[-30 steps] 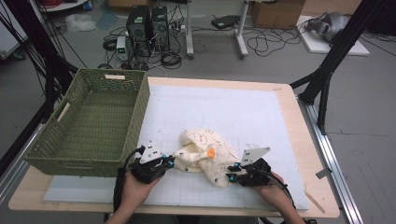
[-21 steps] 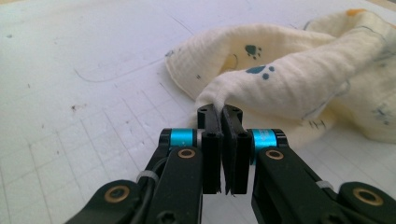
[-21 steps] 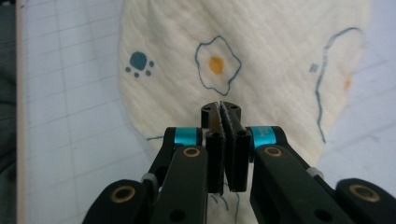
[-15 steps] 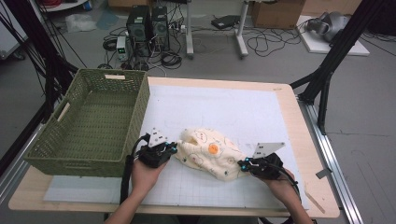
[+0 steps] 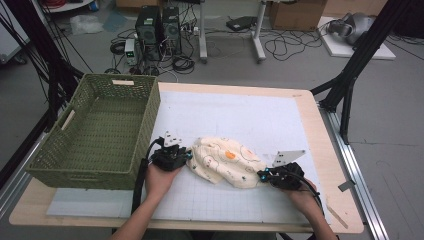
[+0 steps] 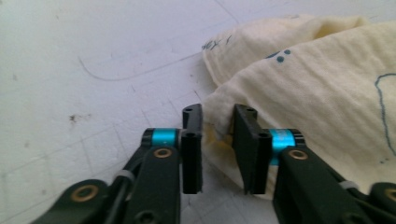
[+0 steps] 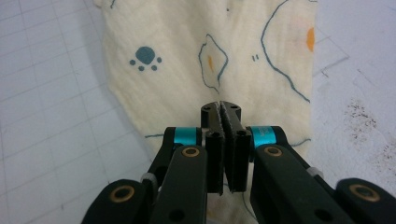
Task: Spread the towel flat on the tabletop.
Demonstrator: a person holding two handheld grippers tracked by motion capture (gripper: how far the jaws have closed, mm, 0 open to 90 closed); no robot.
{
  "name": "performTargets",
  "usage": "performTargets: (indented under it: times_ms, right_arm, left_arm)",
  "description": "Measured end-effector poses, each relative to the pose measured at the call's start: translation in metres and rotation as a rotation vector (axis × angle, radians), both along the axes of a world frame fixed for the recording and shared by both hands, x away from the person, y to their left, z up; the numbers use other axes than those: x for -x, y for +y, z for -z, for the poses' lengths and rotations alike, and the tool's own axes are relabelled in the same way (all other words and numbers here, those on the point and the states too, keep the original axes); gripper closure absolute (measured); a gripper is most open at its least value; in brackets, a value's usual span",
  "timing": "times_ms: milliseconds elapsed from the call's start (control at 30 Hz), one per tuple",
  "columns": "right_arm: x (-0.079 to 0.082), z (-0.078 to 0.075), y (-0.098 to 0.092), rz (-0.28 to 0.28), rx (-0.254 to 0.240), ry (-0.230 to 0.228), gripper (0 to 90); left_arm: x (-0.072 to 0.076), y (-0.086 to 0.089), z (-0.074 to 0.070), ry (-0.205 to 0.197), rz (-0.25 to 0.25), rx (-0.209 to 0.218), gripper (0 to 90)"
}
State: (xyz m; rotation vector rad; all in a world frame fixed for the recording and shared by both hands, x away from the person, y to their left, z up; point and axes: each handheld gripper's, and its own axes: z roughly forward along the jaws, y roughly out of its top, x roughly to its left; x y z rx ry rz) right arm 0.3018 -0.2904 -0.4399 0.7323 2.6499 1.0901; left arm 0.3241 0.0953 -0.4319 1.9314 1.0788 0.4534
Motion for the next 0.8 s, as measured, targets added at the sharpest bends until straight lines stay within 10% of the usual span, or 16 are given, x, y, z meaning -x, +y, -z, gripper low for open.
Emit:
performTargets:
  times_ms: [333,800]
  right_arm:
    - [0.002,-0.004,-0.007,0.029,-0.074,-0.016,73.3]
    - [-0.001,0.003,-0.001,0.016,-0.030,0.007,63.1]
  left_arm:
    - [0.035,0.009,-0.014,-0.039,0.087,0.036,62.4]
    - [0.057,0.001,-0.011,-0.028,0.174,0.031,60.4]
